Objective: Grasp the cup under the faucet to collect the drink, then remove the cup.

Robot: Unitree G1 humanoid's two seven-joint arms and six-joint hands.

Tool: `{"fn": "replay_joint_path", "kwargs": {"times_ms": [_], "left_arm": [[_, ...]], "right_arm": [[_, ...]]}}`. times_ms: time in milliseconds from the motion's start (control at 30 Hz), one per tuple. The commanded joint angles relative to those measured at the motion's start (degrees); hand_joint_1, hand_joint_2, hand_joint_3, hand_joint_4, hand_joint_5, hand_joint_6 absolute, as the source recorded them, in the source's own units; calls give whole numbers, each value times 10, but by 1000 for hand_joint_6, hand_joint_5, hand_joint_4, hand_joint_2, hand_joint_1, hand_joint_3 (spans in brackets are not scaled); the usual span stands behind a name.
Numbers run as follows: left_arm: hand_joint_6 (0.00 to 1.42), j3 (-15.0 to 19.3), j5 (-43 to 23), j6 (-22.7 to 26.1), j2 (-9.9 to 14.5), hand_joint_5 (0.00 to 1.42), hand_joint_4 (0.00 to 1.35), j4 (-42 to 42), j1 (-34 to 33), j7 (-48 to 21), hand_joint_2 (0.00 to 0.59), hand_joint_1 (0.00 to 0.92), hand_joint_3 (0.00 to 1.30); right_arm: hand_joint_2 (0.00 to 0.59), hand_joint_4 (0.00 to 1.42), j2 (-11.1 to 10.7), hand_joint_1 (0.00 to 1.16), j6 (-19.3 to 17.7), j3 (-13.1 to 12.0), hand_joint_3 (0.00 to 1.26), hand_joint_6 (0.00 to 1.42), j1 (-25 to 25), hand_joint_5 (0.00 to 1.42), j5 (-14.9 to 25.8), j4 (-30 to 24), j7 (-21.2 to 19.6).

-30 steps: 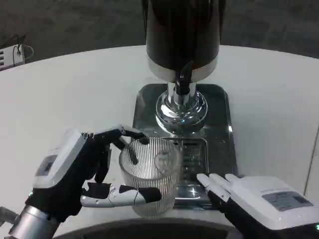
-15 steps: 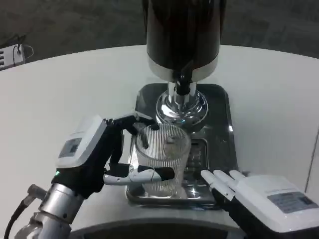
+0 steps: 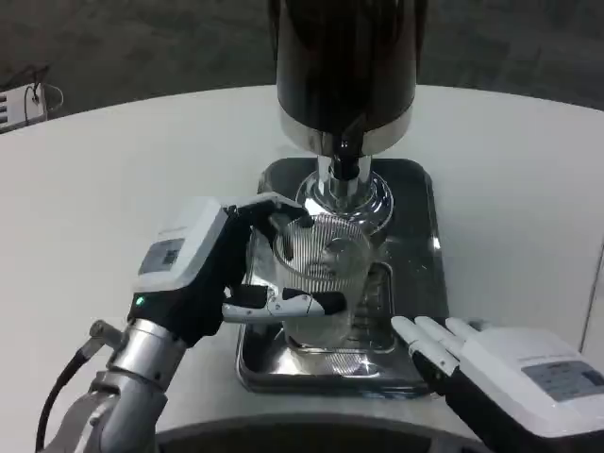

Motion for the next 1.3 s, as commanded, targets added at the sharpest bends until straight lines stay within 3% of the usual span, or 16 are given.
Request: {"fn": "replay_joint_path", "kwargs": {"times_ms": [33,233,433,567,700,967,1133,1300], "left_arm": [[1424,-16,13,8,8,1300,1086,27,-25,29,0,522,983],[1424,-32,20,14,11,1277,1045,53,-43,37,0,511,954],[1423,-43,21,21,15,1185,921,54,-47,32,0,462,815],[1423,-44,19,27,18,1124,824,49,-45,32,0,385,729],[1394,-44,15,34,21,1073,685,43,-44,34,28,217,586],[1191,-43,-2,35,24,749,326,34,-43,20,12,93,249],[1099,-40,-15,36,25,627,229,23,-41,13,16,75,172],[915,-36,-30,41,27,491,177,10,-39,-7,17,61,156]], "right_arm": [[456,0,3,488,-12,-10,0,0,10,0,13,-9,5],[456,0,3,488,-14,-20,0,0,14,0,23,-9,10],[456,0,1,488,-14,-25,0,0,17,0,29,-9,13],[456,0,2,488,-12,-26,0,0,18,0,32,-9,15],[456,0,2,488,-10,-27,0,0,19,0,35,-9,16],[456,0,2,487,-4,-23,0,0,18,0,36,-9,20],[462,0,1,481,3,-21,0,0,17,0,36,-9,25],[465,0,-5,476,14,-15,0,0,14,0,34,-9,30]]}}
